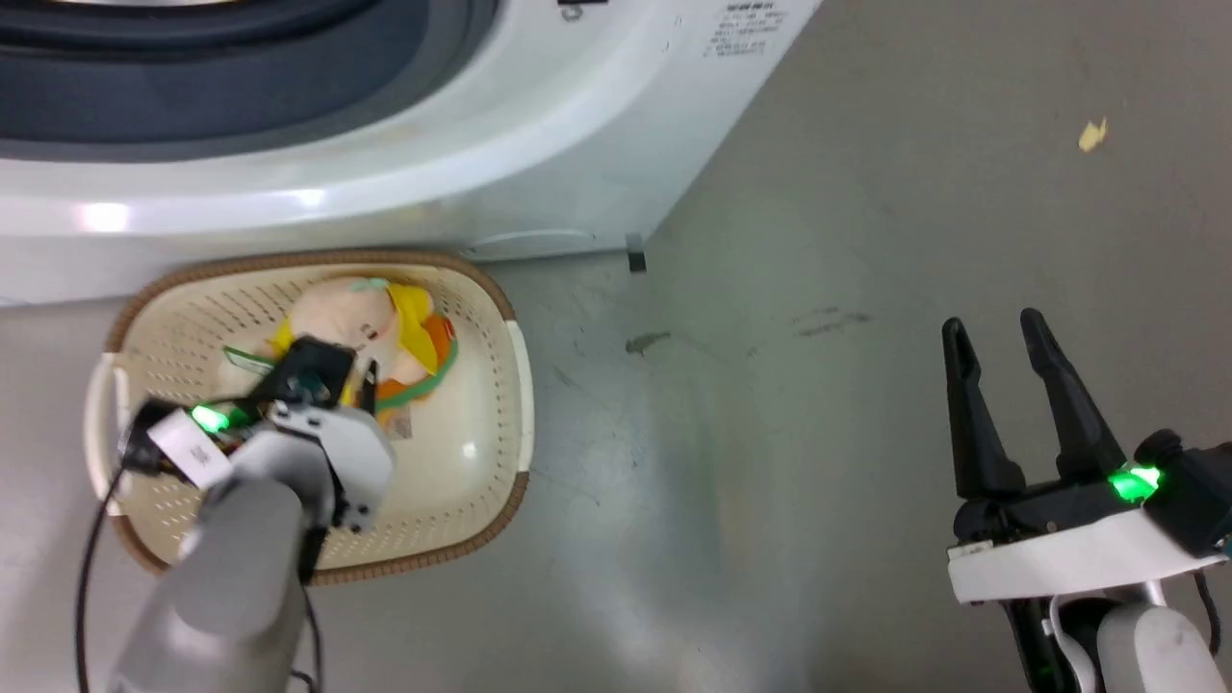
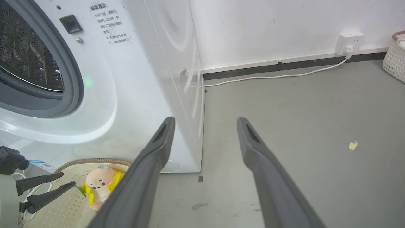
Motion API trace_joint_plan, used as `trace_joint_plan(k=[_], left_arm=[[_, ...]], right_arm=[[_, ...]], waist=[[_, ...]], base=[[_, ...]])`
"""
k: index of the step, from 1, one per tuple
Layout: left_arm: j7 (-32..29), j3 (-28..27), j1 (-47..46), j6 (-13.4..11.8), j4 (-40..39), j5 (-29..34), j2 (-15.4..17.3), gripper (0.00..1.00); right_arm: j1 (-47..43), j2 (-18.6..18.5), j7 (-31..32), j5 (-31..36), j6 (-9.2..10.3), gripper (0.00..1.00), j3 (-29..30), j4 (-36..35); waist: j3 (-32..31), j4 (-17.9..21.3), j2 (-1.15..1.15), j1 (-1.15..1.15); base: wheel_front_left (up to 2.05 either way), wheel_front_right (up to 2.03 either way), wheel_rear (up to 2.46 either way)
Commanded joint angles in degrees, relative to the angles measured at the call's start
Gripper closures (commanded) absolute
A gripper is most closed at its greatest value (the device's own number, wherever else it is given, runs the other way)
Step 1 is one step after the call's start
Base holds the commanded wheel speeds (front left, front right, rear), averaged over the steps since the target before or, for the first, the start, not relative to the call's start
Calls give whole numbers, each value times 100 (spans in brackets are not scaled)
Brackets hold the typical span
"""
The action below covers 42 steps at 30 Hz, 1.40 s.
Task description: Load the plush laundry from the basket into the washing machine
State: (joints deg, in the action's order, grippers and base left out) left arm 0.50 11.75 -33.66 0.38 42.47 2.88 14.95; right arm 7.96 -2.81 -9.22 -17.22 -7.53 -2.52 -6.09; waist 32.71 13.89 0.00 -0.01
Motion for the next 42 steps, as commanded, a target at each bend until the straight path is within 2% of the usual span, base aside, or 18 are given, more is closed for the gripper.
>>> trace_joint_plan(k=[1,12,27,28,29,30,36,42], left_arm=[[-18,46,-212,-33,130,44,84,0],[-223,214,-994,59,887,-17,390,0],[-280,531,-1965,6,1784,-54,703,0],[-268,558,-2006,11,1845,-57,713,40],[-232,587,-2037,14,1903,-60,721,74],[-187,610,-2058,8,1962,-67,729,100],[161,694,-2016,-50,2364,-183,762,100],[660,730,-1787,-79,2773,-394,620,100]], right_arm=[[136,-5,-61,-79,2,0,-14,-55],[396,-5,-192,-381,3,0,-48,-124],[642,-6,-371,-747,4,0,-129,-183],[661,-6,-382,-765,4,0,-134,-182],[681,-6,-394,-780,4,0,-138,-180],[703,-6,-406,-790,4,0,-142,-179],[785,-6,-478,-803,4,0,-127,-169],[754,-7,-550,-764,4,0,-52,-199]], waist=[[153,71,0,0],[784,300,0,1],[1548,580,0,1],[1582,590,0,1],[1608,598,0,1],[1625,606,0,1],[1470,656,0,1],[1041,610,0,1]], base=[[0,0,0],[0,0,0],[0,0,0],[0,0,0],[0,0,0],[0,0,0],[0,0,0],[0,0,0]])
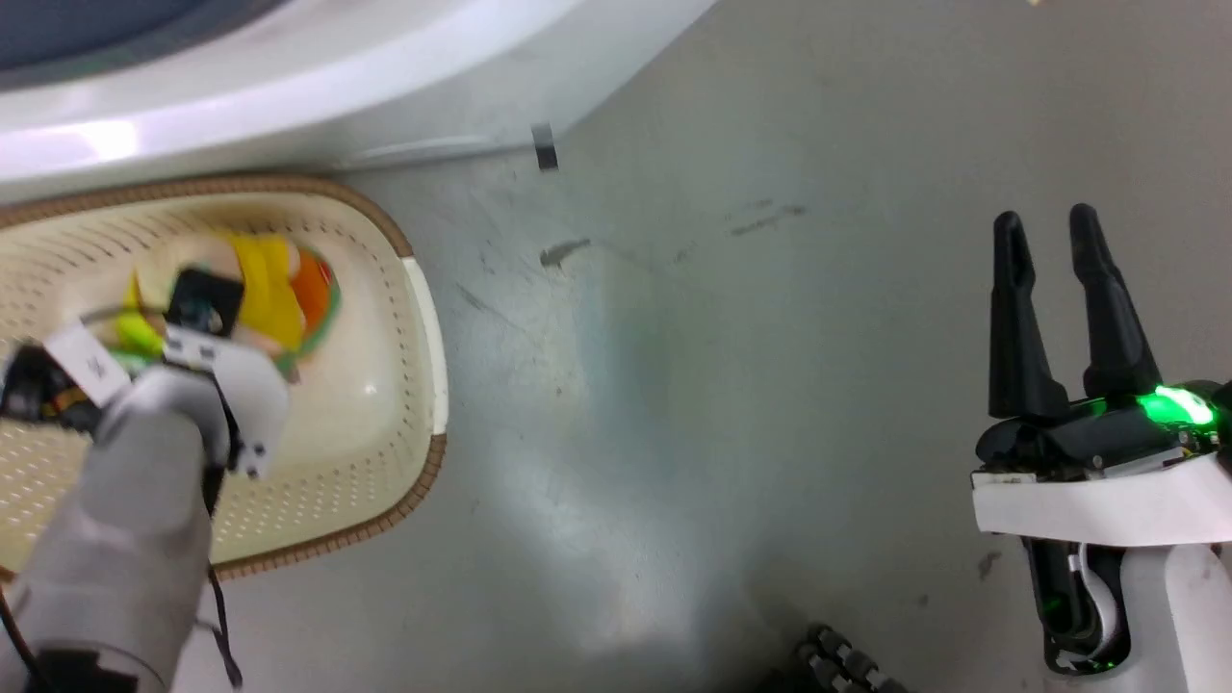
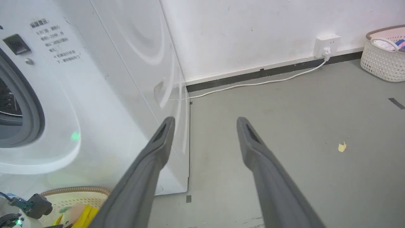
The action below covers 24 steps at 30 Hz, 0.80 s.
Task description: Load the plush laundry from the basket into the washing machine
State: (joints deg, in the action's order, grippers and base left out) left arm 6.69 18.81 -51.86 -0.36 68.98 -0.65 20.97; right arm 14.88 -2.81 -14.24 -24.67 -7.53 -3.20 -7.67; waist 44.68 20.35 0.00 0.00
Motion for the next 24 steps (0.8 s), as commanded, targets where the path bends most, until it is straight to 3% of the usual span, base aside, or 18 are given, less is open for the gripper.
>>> trace_joint_plan(k=[1,12,24], left_arm=[[137,16,87,-3,191,-94,-28,100],[820,-154,1282,141,-5,-607,-683,100],[830,-526,2938,151,-2490,-945,-1003,100]], right_arm=[[35,-7,-59,12,4,0,42,-41],[-453,-7,-75,560,4,0,340,88],[-1081,-7,-75,959,4,0,529,173]], waist=[[-257,-64,0,0],[-1798,-642,0,0],[-2879,-1384,0,0]], base=[[0,0,0],[0,0,0],[0,0,0]])
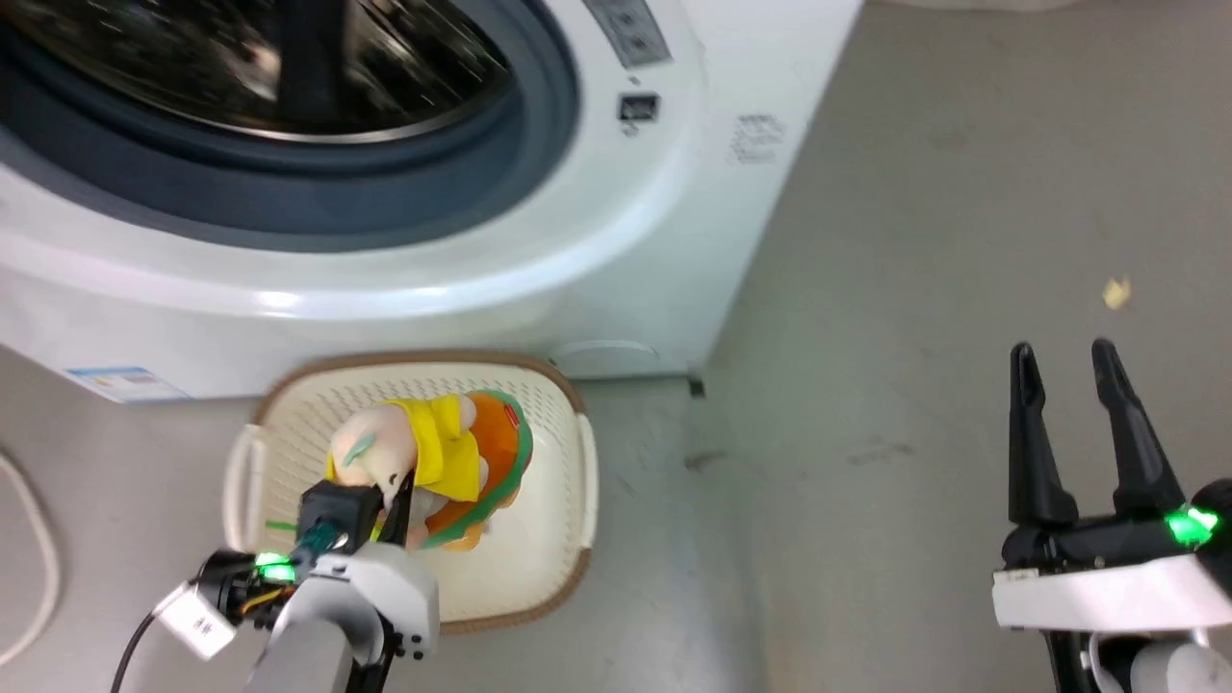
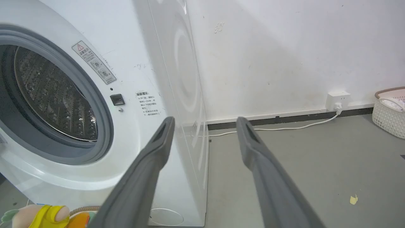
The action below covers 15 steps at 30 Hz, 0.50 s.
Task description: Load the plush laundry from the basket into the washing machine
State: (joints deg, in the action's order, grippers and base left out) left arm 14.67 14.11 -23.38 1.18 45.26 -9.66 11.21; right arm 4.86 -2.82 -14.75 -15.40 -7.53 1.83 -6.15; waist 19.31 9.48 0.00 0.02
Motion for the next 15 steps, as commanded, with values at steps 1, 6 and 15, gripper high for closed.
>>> trace_joint_plan(k=[1,6,15], left_arm=[[32,-144,225,-3,-316,-94,-52,100],[32,-510,860,41,-1413,-147,-174,100],[32,-1047,1572,364,-3737,115,-525,100]], right_arm=[[-126,-6,-25,47,4,0,33,37],[-325,-6,-25,99,4,0,19,89],[-474,-6,-25,79,4,0,-98,104]], waist=[[-426,-333,0,-2],[-764,-454,0,-2],[-971,-372,0,-2]], base=[[0,0,0],[0,0,0],[0,0,0]])
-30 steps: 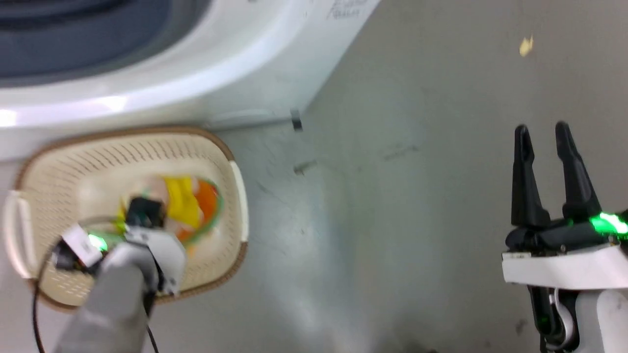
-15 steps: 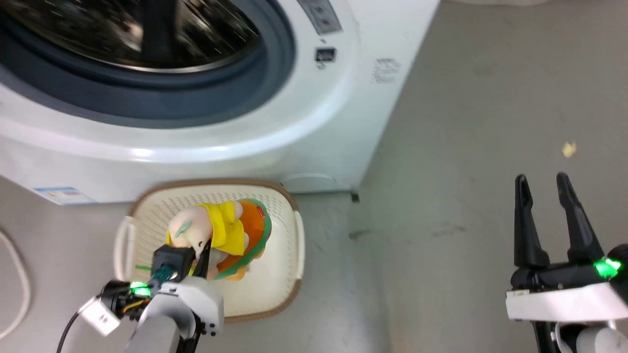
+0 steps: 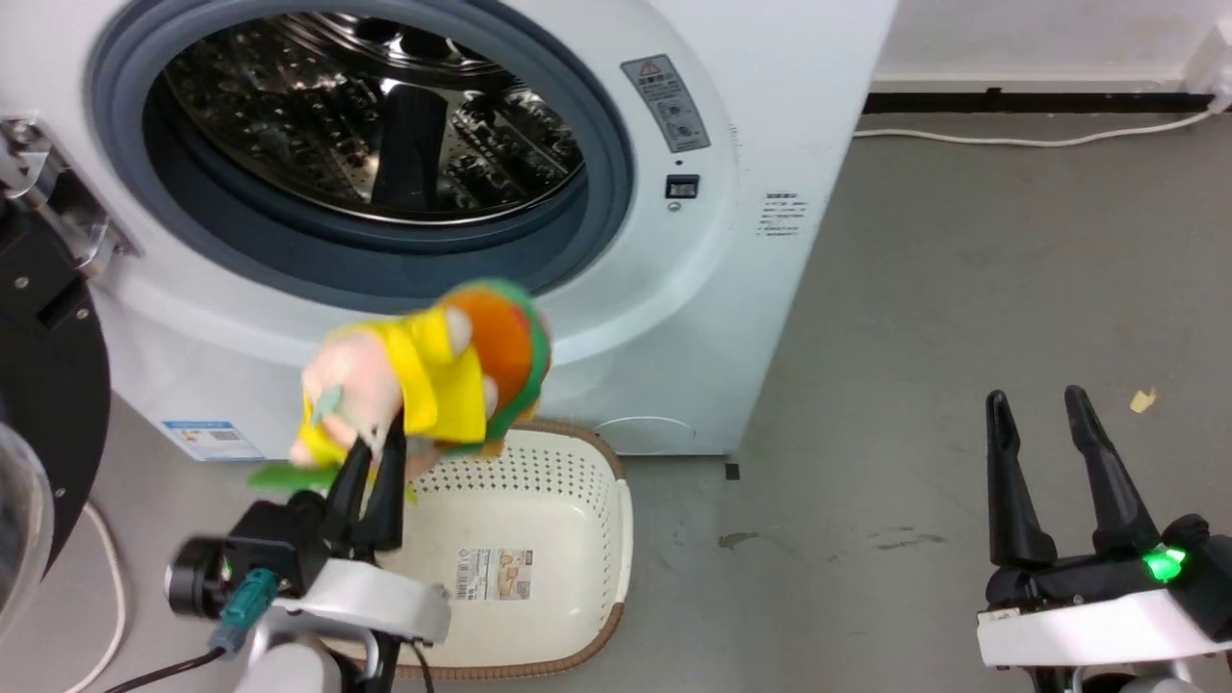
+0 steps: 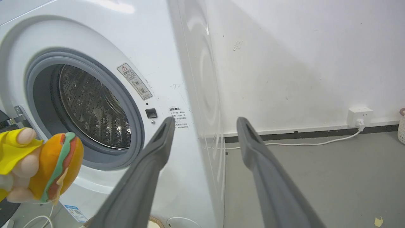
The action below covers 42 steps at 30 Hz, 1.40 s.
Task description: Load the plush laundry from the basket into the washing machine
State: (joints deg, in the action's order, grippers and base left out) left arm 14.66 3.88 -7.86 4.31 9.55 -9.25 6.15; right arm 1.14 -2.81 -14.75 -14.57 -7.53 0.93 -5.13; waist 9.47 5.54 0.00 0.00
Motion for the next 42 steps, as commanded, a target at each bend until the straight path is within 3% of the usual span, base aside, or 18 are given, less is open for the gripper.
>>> trace_joint_plan(k=[1,9,15,21,29,35,42], left_arm=[[33,-45,-8,83,-336,114,-17,100],[33,-451,-740,213,-965,159,224,100],[-31,-757,-1837,246,-318,57,719,100],[-536,-867,-3225,277,477,87,1526,100],[-1601,-453,-5153,308,1445,238,2445,100],[-2276,48,-6347,315,2395,374,2780,100],[-2723,491,-6973,316,3384,462,2955,100]], right_arm=[[-112,-7,-25,-12,4,0,-17,-8],[20,-7,-25,-2,4,0,-60,-73],[340,-7,-25,-213,4,0,-116,-121],[754,-7,-25,-483,4,0,-333,-153],[1130,-7,-25,-875,4,0,-353,-128],[1301,-7,-25,-1081,4,0,-492,-99],[1354,-7,-25,-1213,4,0,-586,-97]], waist=[[43,45,0,0],[583,399,0,0],[1298,783,0,0],[2110,1285,0,0],[2938,1781,0,0],[3279,2009,0,0],[3444,2112,0,0]], base=[[0,0,0],[0,0,0],[0,0,0],[0,0,0],[0,0,0],[0,0,0],[0,0,0]])
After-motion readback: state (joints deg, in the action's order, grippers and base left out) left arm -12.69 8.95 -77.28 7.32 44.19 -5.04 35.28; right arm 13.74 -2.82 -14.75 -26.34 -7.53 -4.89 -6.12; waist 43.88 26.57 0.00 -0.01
